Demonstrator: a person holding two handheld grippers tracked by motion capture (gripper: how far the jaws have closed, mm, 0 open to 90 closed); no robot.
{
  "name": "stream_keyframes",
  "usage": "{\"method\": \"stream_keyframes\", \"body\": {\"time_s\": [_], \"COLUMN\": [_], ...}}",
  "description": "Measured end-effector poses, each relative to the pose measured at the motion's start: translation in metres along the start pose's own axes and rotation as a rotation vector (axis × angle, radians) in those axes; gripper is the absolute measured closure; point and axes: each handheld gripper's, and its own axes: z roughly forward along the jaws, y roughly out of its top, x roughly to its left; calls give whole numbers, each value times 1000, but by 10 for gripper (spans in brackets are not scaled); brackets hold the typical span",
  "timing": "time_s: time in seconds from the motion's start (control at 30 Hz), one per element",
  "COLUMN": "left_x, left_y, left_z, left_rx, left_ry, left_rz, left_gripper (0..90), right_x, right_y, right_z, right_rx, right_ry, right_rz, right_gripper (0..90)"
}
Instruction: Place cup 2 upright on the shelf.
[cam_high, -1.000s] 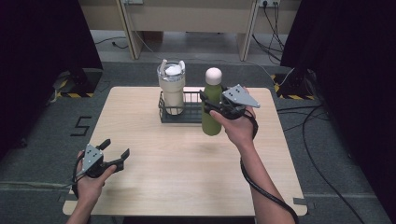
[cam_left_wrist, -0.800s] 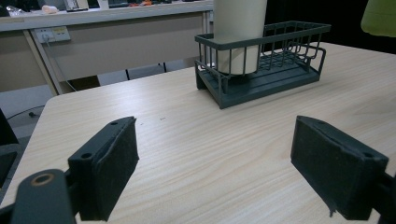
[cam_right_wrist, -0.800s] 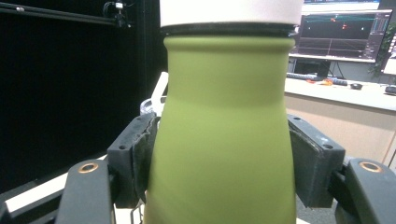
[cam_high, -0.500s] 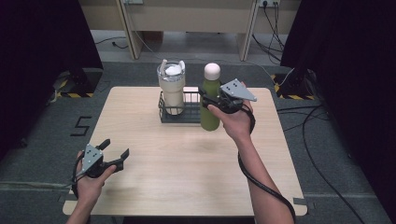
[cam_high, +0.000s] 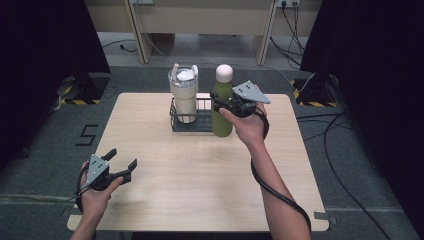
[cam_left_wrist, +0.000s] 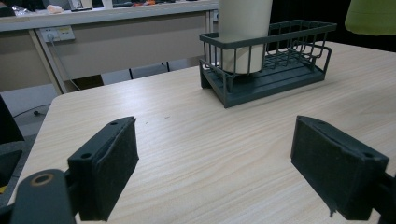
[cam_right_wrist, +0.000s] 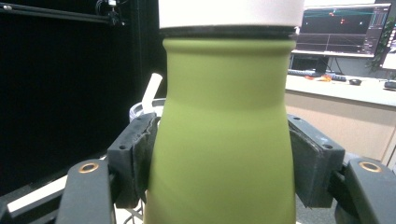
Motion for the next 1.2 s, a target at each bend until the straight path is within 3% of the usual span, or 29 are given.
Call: {"method": "stream_keyframes", "body": {"time_s": [1.2], "left_x": [1], "left_y": [-1], "left_z": [1], "left_rx": [8], "left_ry": [9], "left_rz": [-16], "left_gripper": [141], "right_x": [-5], "right_y": [15], "right_z": [36], "right_rx": [23], "right_ry": [-12], "right_rz": [12], "right_gripper": [331]}}
